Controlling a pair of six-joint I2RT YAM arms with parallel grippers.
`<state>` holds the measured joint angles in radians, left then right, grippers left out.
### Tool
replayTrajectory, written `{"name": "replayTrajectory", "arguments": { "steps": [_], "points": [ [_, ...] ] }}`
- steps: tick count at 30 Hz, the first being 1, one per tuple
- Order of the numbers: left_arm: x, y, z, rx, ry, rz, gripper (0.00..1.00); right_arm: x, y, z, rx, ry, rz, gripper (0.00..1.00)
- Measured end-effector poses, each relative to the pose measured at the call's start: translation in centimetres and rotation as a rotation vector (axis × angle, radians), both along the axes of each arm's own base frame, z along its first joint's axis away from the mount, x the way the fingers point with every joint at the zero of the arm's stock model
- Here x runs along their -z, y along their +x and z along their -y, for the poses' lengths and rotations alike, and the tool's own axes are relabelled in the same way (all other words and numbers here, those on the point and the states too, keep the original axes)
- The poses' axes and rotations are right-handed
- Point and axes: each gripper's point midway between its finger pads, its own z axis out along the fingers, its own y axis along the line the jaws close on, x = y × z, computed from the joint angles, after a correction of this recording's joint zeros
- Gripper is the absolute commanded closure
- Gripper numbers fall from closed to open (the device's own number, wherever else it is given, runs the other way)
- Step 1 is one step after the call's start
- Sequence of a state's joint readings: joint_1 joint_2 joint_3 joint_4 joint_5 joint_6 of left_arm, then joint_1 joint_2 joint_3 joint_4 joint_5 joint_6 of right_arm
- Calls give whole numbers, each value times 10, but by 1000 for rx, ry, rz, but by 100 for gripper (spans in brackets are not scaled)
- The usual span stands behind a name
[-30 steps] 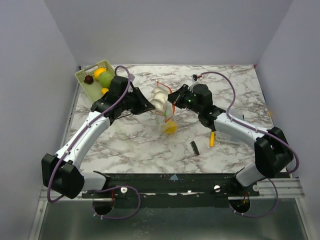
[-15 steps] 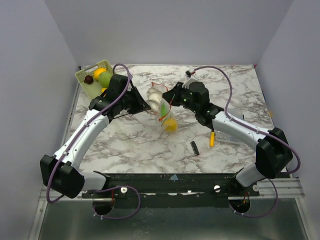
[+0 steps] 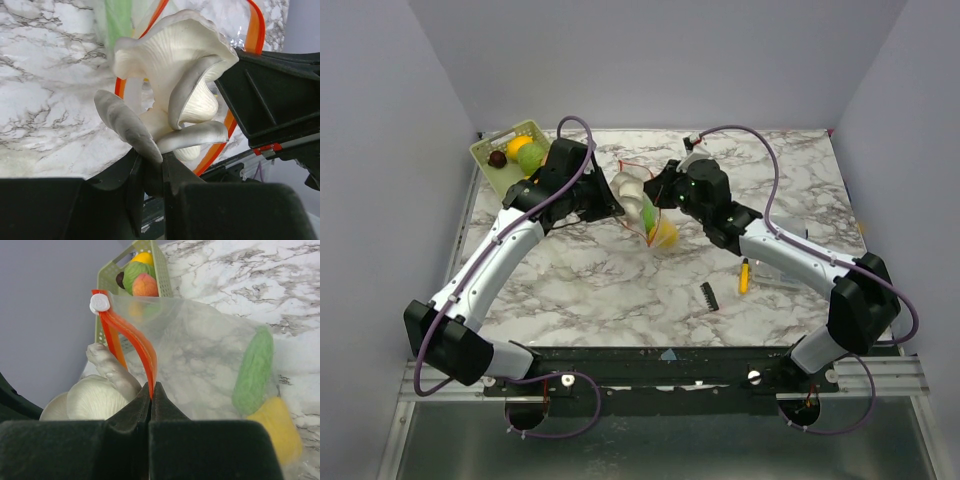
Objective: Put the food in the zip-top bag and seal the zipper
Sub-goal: Place the fake vegetable in the zipper food storage bag.
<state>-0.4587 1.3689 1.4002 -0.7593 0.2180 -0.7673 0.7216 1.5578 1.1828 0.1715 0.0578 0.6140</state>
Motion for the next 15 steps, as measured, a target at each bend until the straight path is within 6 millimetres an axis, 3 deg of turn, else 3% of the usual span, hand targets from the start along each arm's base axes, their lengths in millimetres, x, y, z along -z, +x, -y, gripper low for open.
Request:
{"name": "replayTrajectory", "arguments": {
  "steps": [8,15],
  "points": [
    [24,3,-17,-38,110,-6,95,4,-8,-6,5,53,-78,99],
    [47,-2,-18,-25,152,-60,95,-7,-14,-17,-26,98,-71,99]
  ]
}}
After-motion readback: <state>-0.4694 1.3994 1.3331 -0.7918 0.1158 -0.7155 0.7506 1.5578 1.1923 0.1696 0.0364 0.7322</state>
